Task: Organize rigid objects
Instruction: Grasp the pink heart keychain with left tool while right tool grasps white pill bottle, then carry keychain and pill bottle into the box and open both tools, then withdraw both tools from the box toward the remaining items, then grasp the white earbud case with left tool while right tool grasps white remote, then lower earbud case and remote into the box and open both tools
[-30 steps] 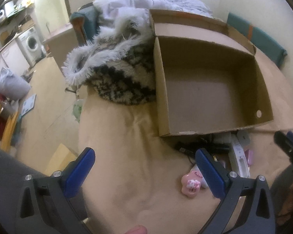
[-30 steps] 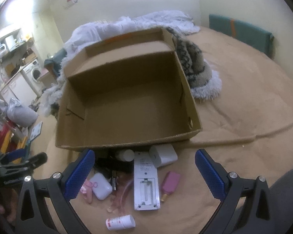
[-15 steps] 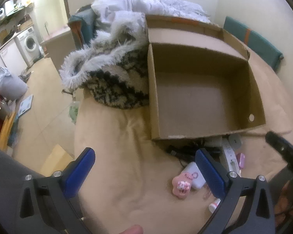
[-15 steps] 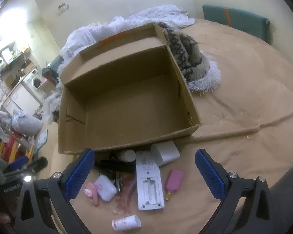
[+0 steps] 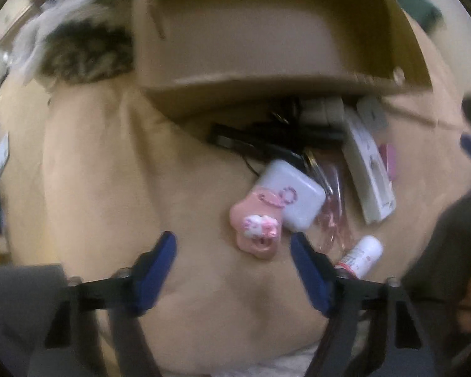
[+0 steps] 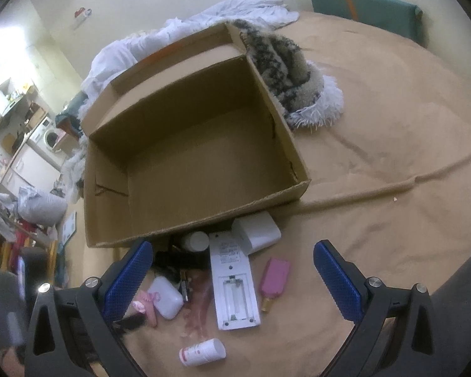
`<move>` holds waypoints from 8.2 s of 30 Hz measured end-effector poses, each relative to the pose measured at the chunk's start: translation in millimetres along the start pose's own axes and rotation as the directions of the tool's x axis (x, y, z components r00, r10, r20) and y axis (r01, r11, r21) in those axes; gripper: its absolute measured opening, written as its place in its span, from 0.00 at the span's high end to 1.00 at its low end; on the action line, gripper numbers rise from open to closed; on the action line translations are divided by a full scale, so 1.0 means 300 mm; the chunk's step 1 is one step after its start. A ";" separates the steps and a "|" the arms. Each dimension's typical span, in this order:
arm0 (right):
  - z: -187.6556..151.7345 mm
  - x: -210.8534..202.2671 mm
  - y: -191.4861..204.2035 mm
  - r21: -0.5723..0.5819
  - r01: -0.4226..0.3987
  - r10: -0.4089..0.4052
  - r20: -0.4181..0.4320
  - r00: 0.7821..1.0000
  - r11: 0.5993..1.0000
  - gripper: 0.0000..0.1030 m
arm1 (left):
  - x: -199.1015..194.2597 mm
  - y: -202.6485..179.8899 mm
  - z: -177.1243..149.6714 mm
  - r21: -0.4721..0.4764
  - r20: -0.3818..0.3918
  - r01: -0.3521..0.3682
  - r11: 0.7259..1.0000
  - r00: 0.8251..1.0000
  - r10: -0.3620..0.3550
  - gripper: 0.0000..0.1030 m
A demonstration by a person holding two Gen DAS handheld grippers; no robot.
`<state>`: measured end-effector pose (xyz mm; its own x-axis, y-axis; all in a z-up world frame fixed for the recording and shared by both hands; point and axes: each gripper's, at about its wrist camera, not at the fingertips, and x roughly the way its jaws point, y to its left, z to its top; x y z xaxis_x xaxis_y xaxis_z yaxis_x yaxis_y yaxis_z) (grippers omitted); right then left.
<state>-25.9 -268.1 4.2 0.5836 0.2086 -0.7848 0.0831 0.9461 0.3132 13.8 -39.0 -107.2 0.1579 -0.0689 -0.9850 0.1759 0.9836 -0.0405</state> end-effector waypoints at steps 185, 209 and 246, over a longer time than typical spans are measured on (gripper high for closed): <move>0.063 0.129 -0.037 0.023 -0.108 0.110 -0.169 0.979 0.994 0.02 | -0.005 -0.144 0.071 0.012 0.042 0.039 0.999 0.998 -0.040 0.35; 0.012 0.306 -0.019 0.079 -0.194 0.210 -0.423 0.882 0.978 0.39 | -0.025 -0.054 0.064 -0.100 0.014 -0.037 0.994 0.999 0.039 0.49; -0.073 0.147 0.121 -0.148 -0.070 0.022 -0.302 0.953 0.987 0.56 | -0.276 0.024 -0.012 -0.178 0.211 -0.072 0.981 0.971 0.109 0.49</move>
<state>-14.8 -219.1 -30.6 0.3141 0.2945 -0.9026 -0.0780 0.9555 0.2846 -1.4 -25.7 -26.5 0.3779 0.0054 -0.9258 -0.0119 0.9999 0.0010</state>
